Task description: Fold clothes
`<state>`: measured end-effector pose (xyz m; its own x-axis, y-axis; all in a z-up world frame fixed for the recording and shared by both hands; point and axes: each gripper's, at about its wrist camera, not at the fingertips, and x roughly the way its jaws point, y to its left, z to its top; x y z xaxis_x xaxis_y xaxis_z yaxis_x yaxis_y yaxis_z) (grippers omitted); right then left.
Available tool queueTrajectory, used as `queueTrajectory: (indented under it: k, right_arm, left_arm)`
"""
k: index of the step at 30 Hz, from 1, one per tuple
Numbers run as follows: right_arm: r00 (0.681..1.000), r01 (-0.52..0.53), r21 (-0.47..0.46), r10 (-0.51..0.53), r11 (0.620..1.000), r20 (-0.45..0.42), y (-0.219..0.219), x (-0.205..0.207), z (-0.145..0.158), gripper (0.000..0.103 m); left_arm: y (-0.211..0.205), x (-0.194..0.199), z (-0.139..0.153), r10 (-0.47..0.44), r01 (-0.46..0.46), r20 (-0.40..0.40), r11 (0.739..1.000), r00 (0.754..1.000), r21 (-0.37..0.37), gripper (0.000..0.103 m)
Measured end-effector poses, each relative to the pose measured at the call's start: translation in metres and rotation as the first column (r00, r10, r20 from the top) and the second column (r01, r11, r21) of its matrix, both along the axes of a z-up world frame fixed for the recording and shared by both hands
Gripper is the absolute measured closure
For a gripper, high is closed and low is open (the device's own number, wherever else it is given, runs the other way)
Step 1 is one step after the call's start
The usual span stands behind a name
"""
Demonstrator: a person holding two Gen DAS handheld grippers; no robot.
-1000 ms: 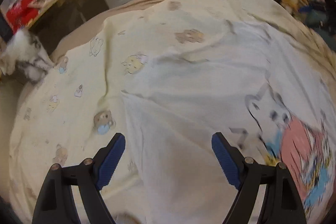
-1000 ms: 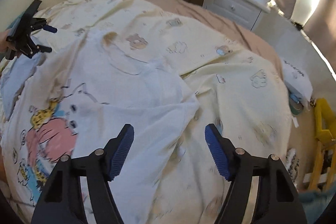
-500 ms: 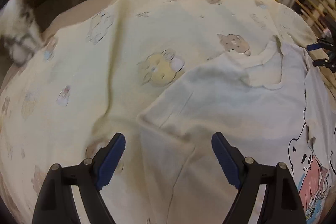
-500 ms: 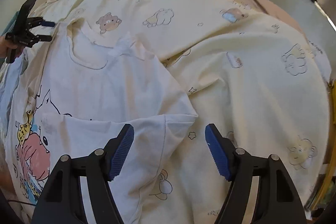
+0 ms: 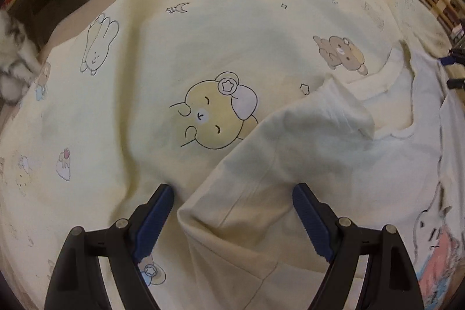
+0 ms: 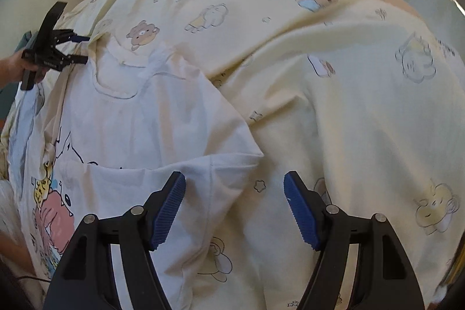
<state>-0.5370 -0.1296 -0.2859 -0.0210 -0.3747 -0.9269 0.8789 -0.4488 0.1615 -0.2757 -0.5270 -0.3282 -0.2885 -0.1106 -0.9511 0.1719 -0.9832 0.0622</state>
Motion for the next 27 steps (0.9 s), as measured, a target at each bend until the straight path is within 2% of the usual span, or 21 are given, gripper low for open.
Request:
queueTrajectory:
  k: [1,2,4,6,7,8,9,15,18,21,27]
  right_arm:
    - [1.0,0.008,-0.005,-0.008,1.0,0.004,0.0,-0.002,-0.001,0.028]
    - [1.0,0.016,-0.013,-0.016,1.0,0.007,-0.001,-0.003,-0.001,0.028]
    - [1.0,0.028,-0.023,-0.027,0.999,0.014,-0.004,-0.005,-0.003,0.028]
    - [0.999,0.03,-0.026,-0.03,0.999,0.023,-0.011,-0.005,-0.006,0.032]
    - [0.999,0.025,-0.018,-0.025,1.0,0.03,-0.016,-0.003,-0.008,0.058]
    - [1.0,0.004,-0.013,-0.003,1.0,0.018,-0.022,0.003,-0.009,0.09]
    - [1.0,-0.024,-0.01,0.024,1.0,-0.003,-0.027,0.01,-0.008,0.094]
    - [0.991,-0.057,-0.041,0.052,0.997,-0.121,-0.012,0.026,0.028,0.097]
    - [0.983,-0.103,-0.071,0.091,0.992,-0.159,0.005,0.037,0.06,0.097]
    - [0.977,-0.135,-0.092,0.117,0.987,-0.177,0.018,0.053,0.089,0.097]
    - [0.97,-0.16,-0.093,0.139,0.983,-0.2,0.04,0.104,0.13,0.097]
  left_arm:
    - [0.004,0.0,0.001,-0.014,0.014,-0.007,1.0,1.0,-0.009,0.035]
    - [0.009,0.0,0.003,-0.03,0.03,-0.018,0.999,0.999,-0.017,0.043]
    - [0.016,0.0,0.007,-0.055,0.053,-0.031,0.997,0.998,-0.052,0.093]
    - [0.018,0.0,0.01,-0.051,0.05,-0.032,0.998,0.998,-0.042,0.096]
    - [0.02,0.001,0.012,-0.057,0.056,-0.034,0.997,0.998,-0.049,0.096]
    - [0.024,0.002,0.014,-0.068,0.065,-0.036,0.996,0.997,-0.063,0.097]
    - [0.027,0.003,0.017,-0.078,0.075,-0.038,0.994,0.996,-0.077,0.097]
    - [0.042,0.018,0.045,-0.123,0.11,-0.103,0.986,0.987,-0.128,0.097]
    - [0.047,0.033,0.068,-0.153,0.137,-0.152,0.984,0.976,-0.114,0.097]
    - [0.032,0.054,0.09,-0.165,0.15,-0.184,0.984,0.969,-0.092,0.097]
    - [0.068,0.094,0.132,-0.248,0.231,-0.16,0.965,0.955,-0.121,0.097]
